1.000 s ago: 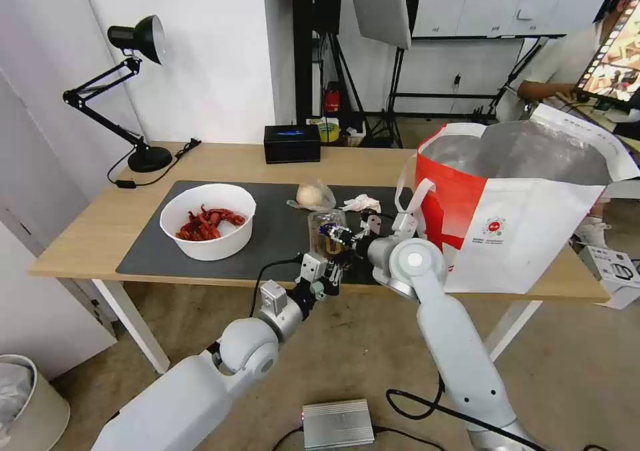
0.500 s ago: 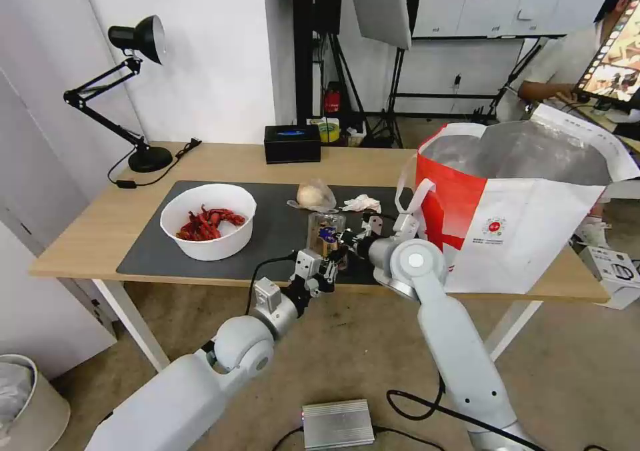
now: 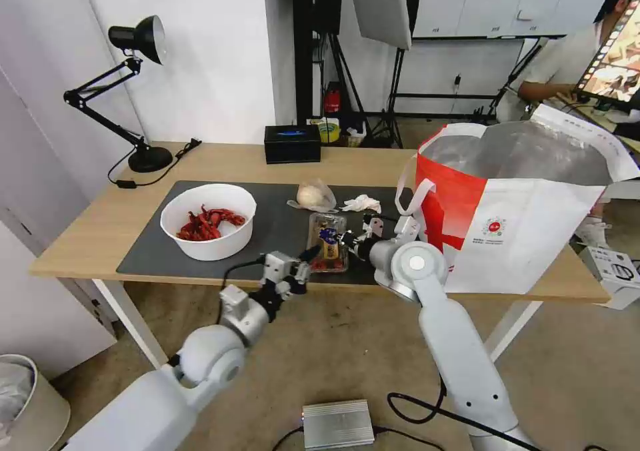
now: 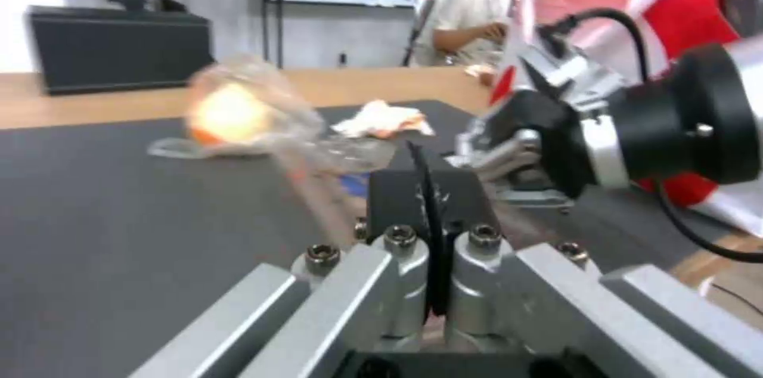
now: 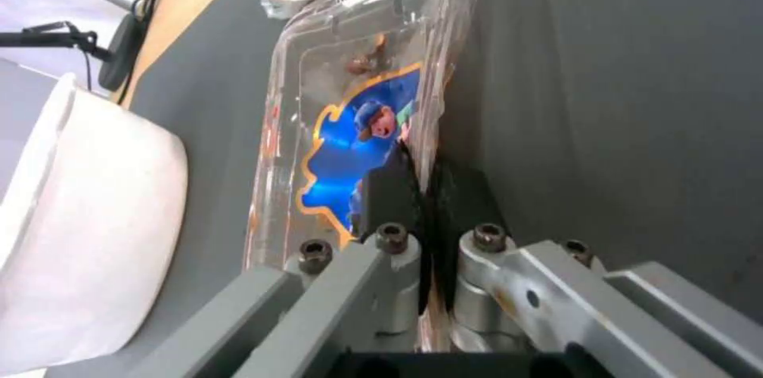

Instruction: Pick up the trash from the table and place it into the takeout bag.

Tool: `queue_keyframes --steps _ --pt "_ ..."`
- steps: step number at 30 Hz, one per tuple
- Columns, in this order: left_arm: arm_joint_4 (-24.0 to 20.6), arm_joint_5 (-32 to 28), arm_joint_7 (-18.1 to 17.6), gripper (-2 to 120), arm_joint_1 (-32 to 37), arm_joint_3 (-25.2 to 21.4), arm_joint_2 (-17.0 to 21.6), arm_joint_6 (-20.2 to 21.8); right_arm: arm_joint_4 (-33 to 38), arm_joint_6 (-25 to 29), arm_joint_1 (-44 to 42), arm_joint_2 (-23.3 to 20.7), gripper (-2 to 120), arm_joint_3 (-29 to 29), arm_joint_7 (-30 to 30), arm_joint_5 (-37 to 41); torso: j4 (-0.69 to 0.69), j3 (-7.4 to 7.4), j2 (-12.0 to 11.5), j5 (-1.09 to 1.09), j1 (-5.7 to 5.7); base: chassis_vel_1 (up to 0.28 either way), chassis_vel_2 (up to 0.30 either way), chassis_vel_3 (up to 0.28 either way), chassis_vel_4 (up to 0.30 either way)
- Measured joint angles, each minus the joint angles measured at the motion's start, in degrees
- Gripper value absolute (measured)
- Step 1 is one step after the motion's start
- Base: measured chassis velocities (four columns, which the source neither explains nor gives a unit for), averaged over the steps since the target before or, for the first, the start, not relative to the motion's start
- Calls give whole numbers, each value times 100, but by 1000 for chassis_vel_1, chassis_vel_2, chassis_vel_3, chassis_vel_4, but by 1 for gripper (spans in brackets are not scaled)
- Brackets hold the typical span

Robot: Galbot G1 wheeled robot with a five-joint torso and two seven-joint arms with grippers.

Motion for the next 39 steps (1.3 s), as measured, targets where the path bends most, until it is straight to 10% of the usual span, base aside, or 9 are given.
queue_keyframes --steps 9,39 --pt "-294 61 -24 2 654 -553 50 -36 20 -4 -30 -71 0 74 -170 0 -1 1 0 0 0 0 0 0 0" --pt "-865 361 -23 99 1958 -1678 -409 -153 1968 263 -41 -724 0 374 -556 -19 -1 1 -1 0 0 0 0 0 0"
